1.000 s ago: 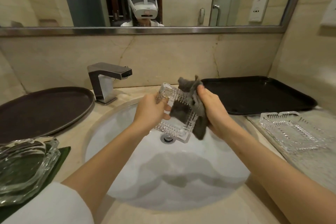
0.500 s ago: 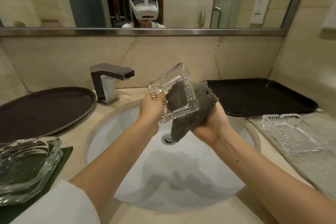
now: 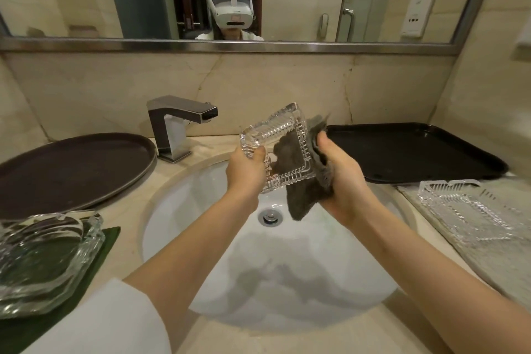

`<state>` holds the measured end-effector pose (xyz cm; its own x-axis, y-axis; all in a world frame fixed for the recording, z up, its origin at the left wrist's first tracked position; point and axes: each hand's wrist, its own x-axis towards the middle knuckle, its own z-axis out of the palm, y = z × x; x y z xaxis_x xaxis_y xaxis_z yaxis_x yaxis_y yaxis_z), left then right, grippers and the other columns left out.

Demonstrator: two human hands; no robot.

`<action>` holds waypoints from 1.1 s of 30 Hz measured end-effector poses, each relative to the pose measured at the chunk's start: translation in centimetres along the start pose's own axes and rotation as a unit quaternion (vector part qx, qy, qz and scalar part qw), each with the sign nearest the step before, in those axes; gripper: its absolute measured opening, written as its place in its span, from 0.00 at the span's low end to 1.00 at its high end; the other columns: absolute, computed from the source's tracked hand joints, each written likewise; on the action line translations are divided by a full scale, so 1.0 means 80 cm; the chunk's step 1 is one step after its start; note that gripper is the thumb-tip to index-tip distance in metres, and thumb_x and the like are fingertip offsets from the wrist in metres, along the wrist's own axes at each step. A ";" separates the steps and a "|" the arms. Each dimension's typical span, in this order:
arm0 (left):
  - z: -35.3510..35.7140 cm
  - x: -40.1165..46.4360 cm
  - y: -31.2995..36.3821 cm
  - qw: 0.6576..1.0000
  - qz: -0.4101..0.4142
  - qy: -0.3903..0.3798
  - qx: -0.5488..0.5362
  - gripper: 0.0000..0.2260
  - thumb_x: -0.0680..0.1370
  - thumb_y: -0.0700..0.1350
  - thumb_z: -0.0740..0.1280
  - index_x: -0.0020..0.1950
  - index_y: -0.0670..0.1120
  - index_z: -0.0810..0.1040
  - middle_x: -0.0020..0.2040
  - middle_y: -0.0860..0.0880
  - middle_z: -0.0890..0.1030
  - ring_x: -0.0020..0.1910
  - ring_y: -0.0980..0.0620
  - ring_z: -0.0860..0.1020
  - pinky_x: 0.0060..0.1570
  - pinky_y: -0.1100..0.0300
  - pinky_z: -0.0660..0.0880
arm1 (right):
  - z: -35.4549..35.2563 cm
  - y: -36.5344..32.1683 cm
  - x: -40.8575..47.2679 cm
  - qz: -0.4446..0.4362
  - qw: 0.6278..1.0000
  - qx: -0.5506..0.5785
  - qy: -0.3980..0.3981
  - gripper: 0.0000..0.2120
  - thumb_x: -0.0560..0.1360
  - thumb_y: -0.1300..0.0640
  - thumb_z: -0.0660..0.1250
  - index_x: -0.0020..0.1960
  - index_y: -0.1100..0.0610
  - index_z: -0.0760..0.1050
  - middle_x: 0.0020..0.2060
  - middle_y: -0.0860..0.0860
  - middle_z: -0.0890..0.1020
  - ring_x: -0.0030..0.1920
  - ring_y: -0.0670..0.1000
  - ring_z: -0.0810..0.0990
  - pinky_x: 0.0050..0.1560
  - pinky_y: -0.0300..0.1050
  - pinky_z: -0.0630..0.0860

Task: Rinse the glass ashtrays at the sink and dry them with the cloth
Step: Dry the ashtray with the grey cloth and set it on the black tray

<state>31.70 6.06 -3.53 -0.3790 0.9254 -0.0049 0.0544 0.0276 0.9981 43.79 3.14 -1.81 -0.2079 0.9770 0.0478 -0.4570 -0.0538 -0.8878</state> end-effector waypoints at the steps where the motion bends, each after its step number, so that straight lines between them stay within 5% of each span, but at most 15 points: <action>1: 0.000 -0.002 -0.002 1.000 -0.001 -0.008 -0.001 0.18 0.81 0.47 0.59 0.70 0.44 0.67 0.66 0.44 0.74 0.61 0.43 0.74 0.61 0.47 0.72 | 0.002 -0.004 0.001 -0.028 0.999 -0.041 0.012 0.16 0.81 0.51 0.53 0.62 0.57 0.72 0.53 0.53 0.81 0.52 0.52 0.80 0.56 0.47 0.74; 3: -0.001 -0.009 -0.004 0.999 0.013 -0.043 -0.020 0.11 0.81 0.45 0.58 0.62 0.45 0.72 0.56 0.45 0.80 0.48 0.48 0.81 0.47 0.52 0.80 | 0.002 -0.010 0.007 -0.061 0.993 -0.094 0.036 0.17 0.81 0.51 0.52 0.66 0.56 0.68 0.57 0.54 0.79 0.56 0.53 0.79 0.58 0.49 0.75; 5: -0.001 -0.018 -0.003 0.996 0.032 -0.082 0.001 0.07 0.82 0.44 0.57 0.57 0.47 0.72 0.48 0.47 0.81 0.37 0.53 0.82 0.33 0.62 0.77 | 0.000 -0.015 0.012 -0.036 0.994 -0.079 0.059 0.20 0.81 0.48 0.53 0.66 0.58 0.69 0.53 0.55 0.80 0.52 0.54 0.80 0.55 0.50 0.76; 12: -0.001 -0.013 0.003 0.999 0.030 -0.037 -0.021 0.13 0.82 0.42 0.56 0.66 0.42 0.69 0.53 0.48 0.79 0.23 0.62 0.76 0.24 0.70 0.72 | -0.023 -0.015 0.015 0.012 0.997 -0.031 0.070 0.15 0.80 0.51 0.55 0.52 0.57 0.77 0.41 0.53 0.85 0.40 0.51 0.84 0.40 0.45 0.81; 15: -0.004 -0.008 0.002 0.998 0.014 -0.029 -0.046 0.13 0.83 0.42 0.54 0.67 0.44 0.66 0.45 0.51 0.80 0.28 0.57 0.80 0.32 0.61 0.73 | -0.035 -0.035 0.016 -0.013 0.993 0.099 0.063 0.16 0.80 0.51 0.55 0.48 0.59 0.77 0.44 0.55 0.84 0.41 0.51 0.84 0.42 0.45 0.82; 17: -0.009 -0.003 -0.001 0.998 -0.013 -0.013 -0.060 0.07 0.83 0.41 0.53 0.59 0.44 0.65 0.50 0.47 0.80 0.32 0.53 0.81 0.33 0.60 0.72 | -0.038 -0.049 0.012 -0.062 0.990 0.123 0.043 0.17 0.81 0.50 0.53 0.52 0.58 0.77 0.46 0.54 0.84 0.43 0.52 0.84 0.41 0.46 0.82; 20: -0.010 -0.004 -0.007 0.993 -0.063 -0.038 -0.096 0.07 0.82 0.39 0.55 0.60 0.42 0.62 0.54 0.46 0.76 0.34 0.50 0.81 0.32 0.60 0.72 | -0.030 -0.041 0.017 -0.206 0.968 -0.077 0.122 0.10 0.81 0.55 0.55 0.48 0.52 0.75 0.40 0.47 0.83 0.40 0.47 0.82 0.43 0.44 0.78; 22: -0.005 -0.009 -0.006 0.989 -0.068 -0.074 -0.108 0.13 0.82 0.40 0.55 0.66 0.41 0.59 0.48 0.49 0.77 0.33 0.51 0.81 0.32 0.60 0.70 | -0.020 -0.013 0.026 -0.276 0.894 -0.320 0.150 0.09 0.80 0.60 0.58 0.48 0.52 0.75 0.43 0.49 0.80 0.44 0.47 0.77 0.48 0.43 0.72; 24: -0.002 -0.013 -0.002 0.991 -0.034 -0.091 -0.097 0.12 0.82 0.41 0.56 0.65 0.41 0.60 0.48 0.47 0.80 0.29 0.53 0.81 0.31 0.60 0.71 | -0.018 0.016 0.033 -0.260 0.838 -0.468 0.108 0.16 0.79 0.63 0.59 0.66 0.55 0.71 0.56 0.52 0.77 0.56 0.48 0.73 0.57 0.35 0.65; 26: -0.002 -0.016 0.001 0.993 0.007 -0.096 -0.066 0.08 0.82 0.41 0.56 0.59 0.44 0.62 0.50 0.43 0.82 0.29 0.51 0.81 0.32 0.61 0.74 | -0.018 0.026 0.032 -0.206 0.834 -0.504 0.092 0.29 0.77 0.65 0.60 0.75 0.55 0.55 0.54 0.49 0.74 0.51 0.45 0.73 0.46 0.22 0.62; 28: -0.003 -0.018 0.002 0.993 0.032 -0.101 -0.044 0.06 0.82 0.41 0.56 0.57 0.47 0.62 0.47 0.43 0.81 0.30 0.49 0.81 0.33 0.61 0.74 | -0.020 0.022 0.039 -0.167 0.842 -0.501 0.114 0.28 0.76 0.65 0.61 0.74 0.57 0.56 0.49 0.51 0.74 0.45 0.47 0.72 0.37 0.26 0.63; 30: -0.004 -0.019 0.006 0.992 0.041 -0.108 -0.045 0.06 0.81 0.39 0.55 0.55 0.49 0.62 0.44 0.44 0.80 0.26 0.52 0.80 0.31 0.62 0.74 | -0.017 0.012 0.053 -0.153 0.810 -0.545 0.155 0.16 0.77 0.59 0.62 0.63 0.61 0.68 0.51 0.54 0.77 0.49 0.52 0.74 0.42 0.32 0.65; 33: -0.002 -0.018 0.009 0.992 0.046 -0.104 -0.048 0.11 0.78 0.34 0.56 0.54 0.49 0.62 0.42 0.45 0.80 0.27 0.50 0.80 0.27 0.63 0.74 | -0.011 0.004 0.063 -0.140 0.783 -0.574 0.197 0.15 0.77 0.50 0.61 0.51 0.63 0.74 0.48 0.57 0.80 0.51 0.56 0.77 0.50 0.49 0.74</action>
<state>32.16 4.70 -2.76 -0.1764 0.9808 0.0835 -0.0117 -0.0869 0.9961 43.37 8.22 -2.30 0.1466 0.9173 0.3701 0.6873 0.1746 -0.7050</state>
